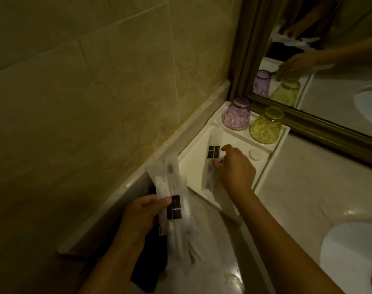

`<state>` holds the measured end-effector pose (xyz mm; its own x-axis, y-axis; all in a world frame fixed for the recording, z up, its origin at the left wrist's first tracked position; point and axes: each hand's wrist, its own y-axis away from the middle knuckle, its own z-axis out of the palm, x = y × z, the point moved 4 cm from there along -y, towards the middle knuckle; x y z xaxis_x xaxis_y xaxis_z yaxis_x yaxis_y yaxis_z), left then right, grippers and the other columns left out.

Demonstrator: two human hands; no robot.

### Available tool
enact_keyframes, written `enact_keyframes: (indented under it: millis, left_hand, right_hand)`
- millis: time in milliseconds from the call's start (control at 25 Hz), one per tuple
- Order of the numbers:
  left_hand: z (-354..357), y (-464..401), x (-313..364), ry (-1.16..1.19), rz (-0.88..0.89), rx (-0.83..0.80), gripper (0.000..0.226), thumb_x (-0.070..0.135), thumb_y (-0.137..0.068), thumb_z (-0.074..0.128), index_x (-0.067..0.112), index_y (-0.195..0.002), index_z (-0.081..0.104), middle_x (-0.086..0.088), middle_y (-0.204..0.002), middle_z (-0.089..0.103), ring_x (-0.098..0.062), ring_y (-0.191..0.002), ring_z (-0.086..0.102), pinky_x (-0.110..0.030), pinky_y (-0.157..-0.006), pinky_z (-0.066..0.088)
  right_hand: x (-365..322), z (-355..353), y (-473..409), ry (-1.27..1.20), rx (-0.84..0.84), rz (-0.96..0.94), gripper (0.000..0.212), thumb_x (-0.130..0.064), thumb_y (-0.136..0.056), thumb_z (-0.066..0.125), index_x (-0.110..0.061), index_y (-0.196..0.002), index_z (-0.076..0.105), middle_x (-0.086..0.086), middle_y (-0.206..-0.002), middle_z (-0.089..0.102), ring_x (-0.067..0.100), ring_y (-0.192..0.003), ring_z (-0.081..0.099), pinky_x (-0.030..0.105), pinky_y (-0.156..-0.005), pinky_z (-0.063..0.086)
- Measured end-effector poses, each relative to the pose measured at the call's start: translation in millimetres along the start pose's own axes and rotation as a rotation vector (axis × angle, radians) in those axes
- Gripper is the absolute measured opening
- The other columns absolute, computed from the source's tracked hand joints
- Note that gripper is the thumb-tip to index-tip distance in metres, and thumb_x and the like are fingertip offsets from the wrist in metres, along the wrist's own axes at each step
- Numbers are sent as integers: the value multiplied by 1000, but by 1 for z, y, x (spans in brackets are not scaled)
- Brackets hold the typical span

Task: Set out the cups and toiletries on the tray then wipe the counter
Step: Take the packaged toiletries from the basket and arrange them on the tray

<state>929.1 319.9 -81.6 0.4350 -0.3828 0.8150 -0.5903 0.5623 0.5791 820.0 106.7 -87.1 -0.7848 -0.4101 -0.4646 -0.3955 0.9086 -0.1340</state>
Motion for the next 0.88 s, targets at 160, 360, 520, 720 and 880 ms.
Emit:
enact_keyframes:
  millis: [160,360,520,720,880]
  left_hand:
    - [-2,0,-4,64,-32,13,14,10,-78,66,3,-90,70,-15,-86,73,-25,-78,70,-28,-56,55]
    - [-1,2,-7,79,-51,37,11,10,-77,67,6,-86,70,-12,-84,74,-22,-75,71,-27,-57,55]
    - [1,0,-7,51,-60,49,11,13,-77,68,7,-86,70,-11,-84,74,-21,-76,71,-28,-61,55]
    - [2,0,-7,36,-55,84,11,15,-77,68,9,-86,70,-9,-85,73,-21,-78,70,-28,-63,53]
    - [0,-1,-8,47,-68,91,11,15,-76,69,10,-86,71,-7,-82,74,-18,-73,71,-26,-57,53]
  right_hand:
    - [18,13,0,171,-250,-393,58,-45,-90,46,-25,-142,31,3,-156,22,24,-144,13,54,-112,11]
    - [22,33,8,216,-298,-351,70,-64,-87,25,-27,-146,16,-2,-158,13,17,-145,-5,56,-110,-12]
    - [-9,51,10,191,-241,-285,75,-67,-84,24,-25,-145,19,1,-157,17,24,-145,-2,63,-107,-13]
    - [-36,64,4,248,-194,-210,77,-67,-84,27,-18,-143,26,9,-154,23,29,-144,4,66,-104,-15]
    - [-44,60,1,223,-208,-200,73,-65,-85,28,-18,-141,29,9,-152,28,28,-144,7,66,-105,-13]
